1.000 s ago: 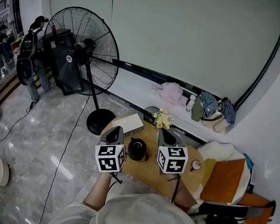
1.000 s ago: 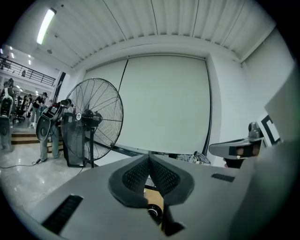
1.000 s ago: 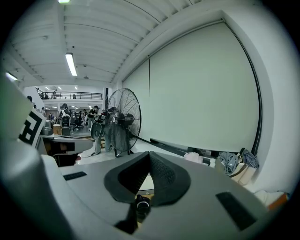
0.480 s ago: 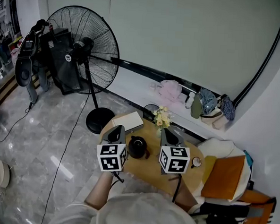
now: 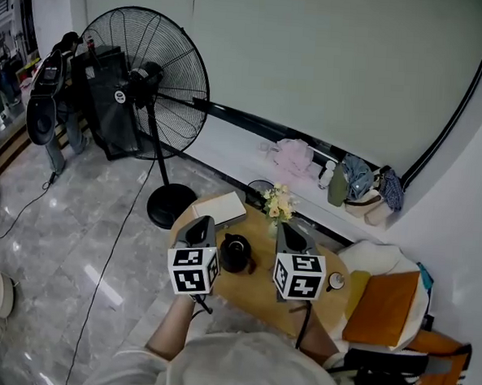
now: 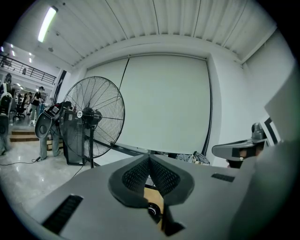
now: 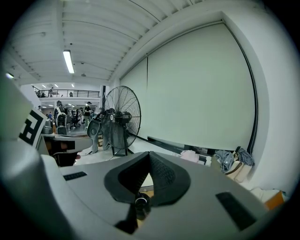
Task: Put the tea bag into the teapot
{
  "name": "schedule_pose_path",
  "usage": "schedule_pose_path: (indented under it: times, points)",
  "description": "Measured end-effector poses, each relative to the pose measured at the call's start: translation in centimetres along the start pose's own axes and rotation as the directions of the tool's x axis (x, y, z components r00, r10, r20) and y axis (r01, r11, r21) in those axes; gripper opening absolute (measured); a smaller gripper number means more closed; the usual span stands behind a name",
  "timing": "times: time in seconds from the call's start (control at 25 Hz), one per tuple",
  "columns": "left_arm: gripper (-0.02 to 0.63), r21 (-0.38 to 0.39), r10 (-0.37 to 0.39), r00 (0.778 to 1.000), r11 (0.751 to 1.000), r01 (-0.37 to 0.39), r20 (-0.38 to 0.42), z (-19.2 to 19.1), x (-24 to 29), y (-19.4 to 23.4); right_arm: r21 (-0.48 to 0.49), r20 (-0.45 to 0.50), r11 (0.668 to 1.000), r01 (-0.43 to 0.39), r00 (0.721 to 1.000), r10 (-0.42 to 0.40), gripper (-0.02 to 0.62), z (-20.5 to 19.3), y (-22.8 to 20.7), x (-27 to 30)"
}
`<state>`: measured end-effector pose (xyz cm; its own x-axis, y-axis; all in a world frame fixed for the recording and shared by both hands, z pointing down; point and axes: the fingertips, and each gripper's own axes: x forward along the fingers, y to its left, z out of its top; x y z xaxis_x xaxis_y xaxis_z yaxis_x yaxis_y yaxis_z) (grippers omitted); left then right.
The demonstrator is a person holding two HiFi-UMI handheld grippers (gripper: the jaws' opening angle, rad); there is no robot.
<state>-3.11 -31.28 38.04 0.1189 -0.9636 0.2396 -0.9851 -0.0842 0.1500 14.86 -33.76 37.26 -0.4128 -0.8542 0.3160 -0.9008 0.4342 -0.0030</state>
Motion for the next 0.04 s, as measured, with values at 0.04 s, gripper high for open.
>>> schedule_pose_path:
  times: [0.04]
  points:
    - [0.017, 0.0, 0.001, 1.0, 1.0, -0.001, -0.001, -0.02, -0.1, 0.02, -0.001, -0.001, 1.0, 0.0, 1.0, 0.0, 0.033, -0.03, 0.07, -0.09]
